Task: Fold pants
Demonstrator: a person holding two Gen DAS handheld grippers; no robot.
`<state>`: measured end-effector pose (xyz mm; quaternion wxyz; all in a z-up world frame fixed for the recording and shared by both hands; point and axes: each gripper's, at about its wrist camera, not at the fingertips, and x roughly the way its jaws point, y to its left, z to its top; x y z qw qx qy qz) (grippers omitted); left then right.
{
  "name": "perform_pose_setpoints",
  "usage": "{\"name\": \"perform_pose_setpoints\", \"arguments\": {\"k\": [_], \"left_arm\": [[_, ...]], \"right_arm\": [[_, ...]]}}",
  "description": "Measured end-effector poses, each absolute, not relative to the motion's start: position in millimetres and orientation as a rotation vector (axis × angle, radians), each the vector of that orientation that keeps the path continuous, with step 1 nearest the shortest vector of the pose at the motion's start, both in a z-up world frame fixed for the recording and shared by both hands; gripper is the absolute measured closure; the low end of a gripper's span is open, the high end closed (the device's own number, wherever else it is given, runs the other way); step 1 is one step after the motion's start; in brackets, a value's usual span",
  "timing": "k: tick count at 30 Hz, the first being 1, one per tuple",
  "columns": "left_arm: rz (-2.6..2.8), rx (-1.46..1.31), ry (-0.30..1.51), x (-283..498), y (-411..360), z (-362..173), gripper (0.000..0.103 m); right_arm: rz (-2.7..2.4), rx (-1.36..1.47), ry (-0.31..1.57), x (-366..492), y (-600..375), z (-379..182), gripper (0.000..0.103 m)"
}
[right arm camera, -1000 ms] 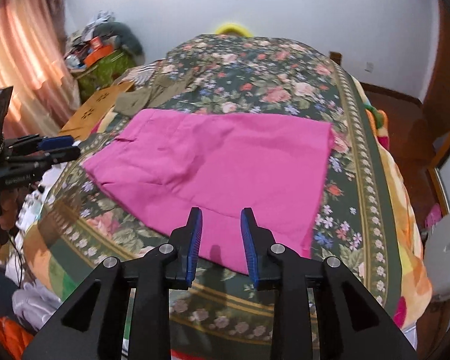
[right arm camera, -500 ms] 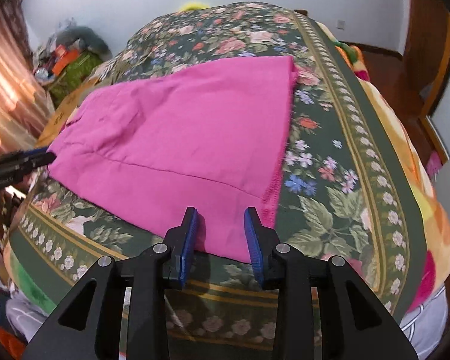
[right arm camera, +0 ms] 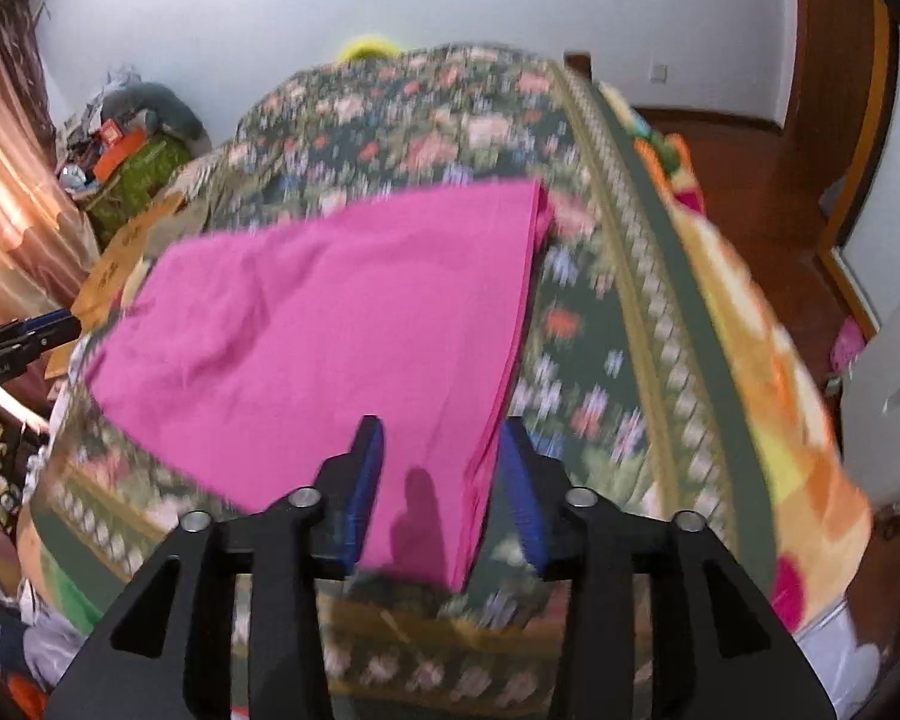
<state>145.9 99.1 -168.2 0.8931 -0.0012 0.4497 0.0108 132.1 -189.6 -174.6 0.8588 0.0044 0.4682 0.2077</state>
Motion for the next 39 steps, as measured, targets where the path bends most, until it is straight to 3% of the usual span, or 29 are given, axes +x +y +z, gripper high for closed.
{"name": "perform_pose_setpoints", "arguments": {"k": [8, 23, 24, 26, 29, 32, 34, 35, 39], "left_arm": [[0.012, 0.001, 0.907, 201, 99, -156, 0.044], [-0.017, -0.064, 1.035, 277, 119, -221, 0.041], [-0.017, -0.062, 1.042, 278, 118, -225, 0.042], [-0.027, -0.067, 1.063, 279, 115, -235, 0.057], [-0.018, -0.05, 1.072, 277, 110, -244, 0.07], [-0.055, 0.0, 1.043, 268, 101, -241, 0.085], [-0.047, 0.061, 1.026, 263, 93, -240, 0.086], [-0.04, 0.081, 1.021, 260, 92, -241, 0.088], [0.031, 0.111, 1.031, 261, 99, -247, 0.095]], "right_arm": [[0.413, -0.015, 0.933, 181, -187, -163, 0.064], [0.38, -0.032, 0.98, 298, -168, -223, 0.064], [0.382, -0.034, 0.984, 301, -166, -227, 0.064], [0.398, -0.043, 0.993, 306, -162, -233, 0.064], [0.432, -0.034, 0.978, 305, -158, -237, 0.064], [0.45, -0.036, 0.964, 305, -157, -238, 0.076], [0.442, -0.076, 0.939, 304, -154, -237, 0.083], [0.438, -0.093, 0.935, 304, -153, -237, 0.093], [0.431, -0.127, 0.945, 307, -149, -241, 0.097]]}}
